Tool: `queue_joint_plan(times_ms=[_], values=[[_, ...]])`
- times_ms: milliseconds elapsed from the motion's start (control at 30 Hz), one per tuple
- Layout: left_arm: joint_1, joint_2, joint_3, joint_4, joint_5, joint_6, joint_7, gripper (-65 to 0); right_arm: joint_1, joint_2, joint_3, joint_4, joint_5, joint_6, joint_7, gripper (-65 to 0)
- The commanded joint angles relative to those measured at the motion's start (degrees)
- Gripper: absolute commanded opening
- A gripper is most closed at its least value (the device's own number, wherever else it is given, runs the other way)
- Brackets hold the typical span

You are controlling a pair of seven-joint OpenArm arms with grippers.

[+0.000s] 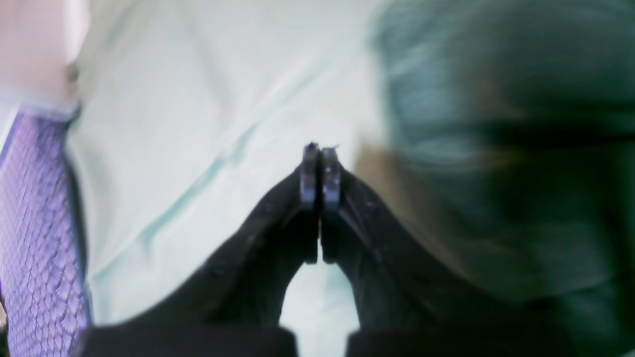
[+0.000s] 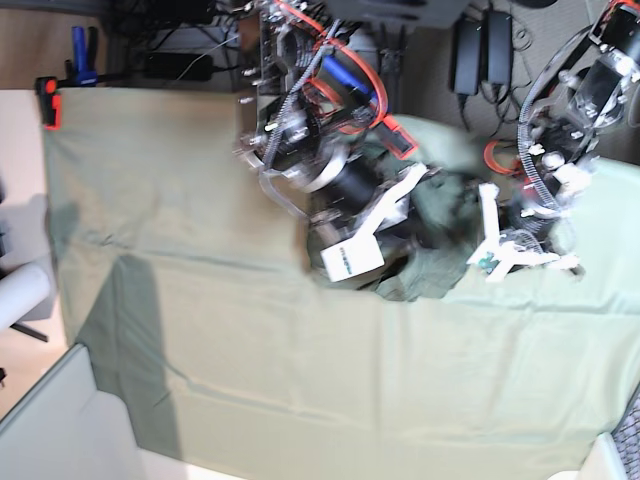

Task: Fold the T-shirt properly
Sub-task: 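Fold the collar end with the right gripper over onto the left-held bundle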

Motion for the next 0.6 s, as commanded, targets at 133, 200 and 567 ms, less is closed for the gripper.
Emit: queue_joint_plan(times_ms=[133, 200, 567], values=[[0.8, -0.4, -8.3, 1.2, -2.5, -1.7, -1.0, -65.0, 0.7, -0.5, -5.2, 0.4, -3.2, 1.0, 2.7, -65.0], [1.0, -0.3, -10.9, 1.2, -5.3, -2.7, -1.0, -65.0, 0.7, -0.5, -6.1, 0.1, -3.2, 1.0, 2.6, -65.0], [1.0, -0.3, -19.5, 1.2, -13.5, -10.2, -0.5, -65.0, 0.7, -0.5, -9.1, -0.5, -1.1, 1.0, 5.0, -26.5]])
